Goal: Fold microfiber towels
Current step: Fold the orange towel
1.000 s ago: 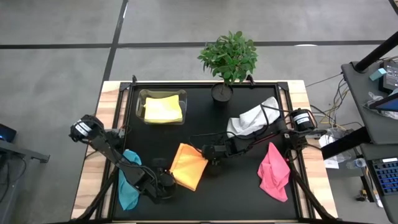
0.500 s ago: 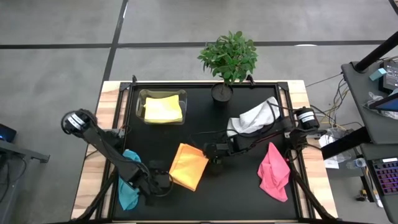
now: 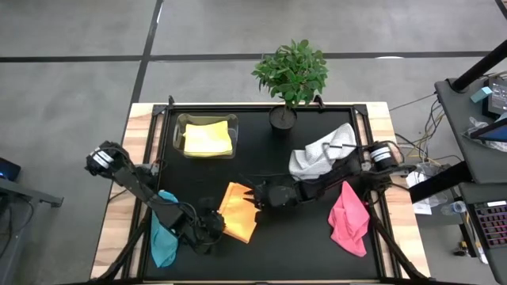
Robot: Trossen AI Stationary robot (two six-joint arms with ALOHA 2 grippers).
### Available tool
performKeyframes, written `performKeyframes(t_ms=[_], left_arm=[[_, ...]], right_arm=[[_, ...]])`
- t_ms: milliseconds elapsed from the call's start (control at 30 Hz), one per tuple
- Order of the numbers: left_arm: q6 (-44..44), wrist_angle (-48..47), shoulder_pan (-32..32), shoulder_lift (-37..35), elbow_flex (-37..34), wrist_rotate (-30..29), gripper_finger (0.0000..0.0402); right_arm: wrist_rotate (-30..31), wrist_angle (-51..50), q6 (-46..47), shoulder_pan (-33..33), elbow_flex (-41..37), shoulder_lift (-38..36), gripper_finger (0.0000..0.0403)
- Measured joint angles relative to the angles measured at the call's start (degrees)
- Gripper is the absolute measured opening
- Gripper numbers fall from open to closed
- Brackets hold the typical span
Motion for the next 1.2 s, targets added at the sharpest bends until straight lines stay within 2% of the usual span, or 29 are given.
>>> performKeyframes(t_ms=[133, 267, 433, 733, 800, 967, 1200], left_arm=[[-1.8, 0.3, -0.1, 0.9, -1.0, 3.1, 0.0005], [-4.1, 0.2, -0.1, 2.6, -1.8, 4.0, 0.0006], [-4.9, 2.0, -0.1, 5.3, -1.6, 6.3, 0.0006], [-4.9, 2.6, -0.2, 5.8, -1.7, 7.0, 0.0006], [-4.9, 2.6, -0.2, 5.8, -1.7, 7.0, 0.0006], [-4.8, 2.6, -0.2, 5.9, -1.7, 6.9, 0.0006], [-4.8, 2.5, -0.3, 6.0, -1.7, 6.6, 0.0006]], right_arm=[[-0.8, 11.6, 4.8, -1.4, 0.8, 6.2, 0.0026], [-1.1, 11.5, 6.6, -2.2, 4.5, 12.0, 0.0010], [-1.2, 6.2, 8.8, -2.9, 8.2, 14.5, 0.0009], [1.5, 0.5, 7.8, -3.5, 8.1, 13.3, 0.0009], [-0.2, 0.3, 7.1, -3.5, 8.1, 12.6, 0.0009], [-9.6, -0.4, 5.5, -4.2, 8.2, 9.5, 0.0011], [-10.1, -4.6, 3.2, -7.9, 8.2, 6.6, 0.0069]])
